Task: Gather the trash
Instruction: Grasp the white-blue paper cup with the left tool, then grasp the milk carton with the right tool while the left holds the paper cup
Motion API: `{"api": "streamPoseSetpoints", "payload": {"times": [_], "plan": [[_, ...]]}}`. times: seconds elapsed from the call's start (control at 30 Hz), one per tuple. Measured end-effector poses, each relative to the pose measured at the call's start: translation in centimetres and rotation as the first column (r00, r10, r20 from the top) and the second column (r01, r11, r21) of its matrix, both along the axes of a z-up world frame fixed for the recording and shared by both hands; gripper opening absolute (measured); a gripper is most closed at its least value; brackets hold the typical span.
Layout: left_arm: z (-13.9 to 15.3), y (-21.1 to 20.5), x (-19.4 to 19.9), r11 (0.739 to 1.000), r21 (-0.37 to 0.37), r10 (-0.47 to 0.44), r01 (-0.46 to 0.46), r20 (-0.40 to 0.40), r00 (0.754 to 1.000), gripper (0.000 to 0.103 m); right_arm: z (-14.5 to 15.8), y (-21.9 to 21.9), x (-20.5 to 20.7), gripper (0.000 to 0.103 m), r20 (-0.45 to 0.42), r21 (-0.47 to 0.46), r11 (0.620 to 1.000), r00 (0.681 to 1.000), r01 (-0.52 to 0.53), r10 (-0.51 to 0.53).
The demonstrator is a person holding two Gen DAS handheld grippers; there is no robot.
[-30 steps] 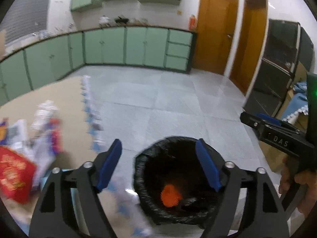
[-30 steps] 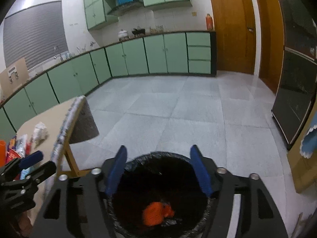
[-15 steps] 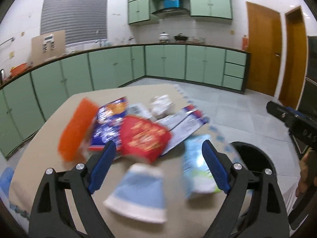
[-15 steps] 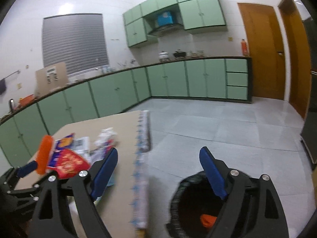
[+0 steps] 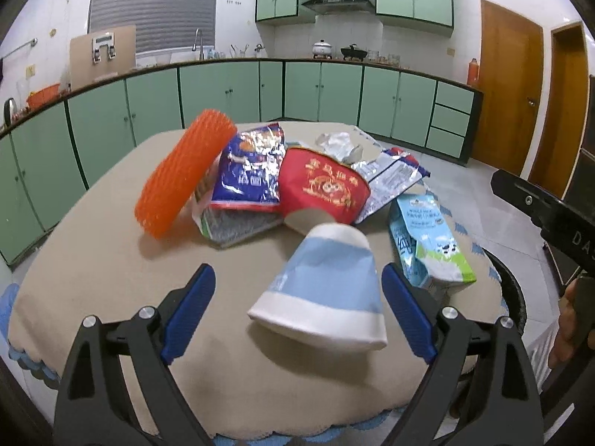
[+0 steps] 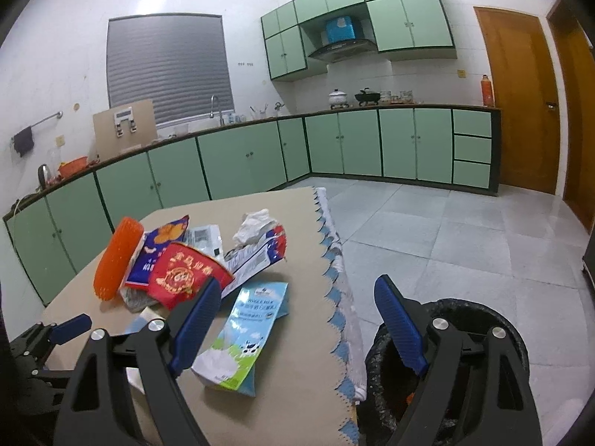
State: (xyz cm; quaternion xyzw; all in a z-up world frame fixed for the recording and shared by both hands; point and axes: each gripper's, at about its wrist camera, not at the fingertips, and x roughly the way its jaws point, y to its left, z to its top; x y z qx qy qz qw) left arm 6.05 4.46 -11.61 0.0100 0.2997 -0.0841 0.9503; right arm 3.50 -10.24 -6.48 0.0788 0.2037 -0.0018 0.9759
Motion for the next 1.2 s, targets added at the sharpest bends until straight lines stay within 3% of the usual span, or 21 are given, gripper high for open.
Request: {"api": "streamPoseSetpoints", "payload": {"times": [0.23, 0.5, 0.57, 0.83, 1.2], "plan": [[-1.8, -1.0, 0.1, 0.999, 0.038, -0.038, 0.039, -0.019, 0.999, 0.089, -0.1, -0.1, 0.3, 0.083, -0.021, 0.007, 1.0, 1.0, 0.005, -0.005], [-3.5, -1.0, 1.5, 0.998, 0.058, -0.022, 0.026, -0.065, 0.998, 0.089, -0.7, 0.4, 0.7, 0.083, -0.044, -0.007, 1.0, 0.999, -0.029, 0.029], [-3.7, -0.9, 1.8, 0.998, 0.052, -0.017, 0.021, -0.074, 0.997, 0.082, -0.8, 0.4, 0.9, 0.083, -0.051, -0.007, 0.999, 0.998, -0.033, 0.033], [-2.7, 0.0, 1.1, 0.999, 0.039, 0.0, 0.002, -0.044, 0.999, 0.075, -1.8, 1.4, 1.3, 0.083, -0.092, -0.006, 0.998, 0.994, -0.066, 0.065], [-0.5, 4.5, 1.8, 0.99, 0.026, 0.136, -0.136, -0.016, 0.991, 0.074, -3.2, 4.3, 1.9, 0.083, -0.12, -0.025, 0.992, 0.985, -0.124, 0.121]]}}
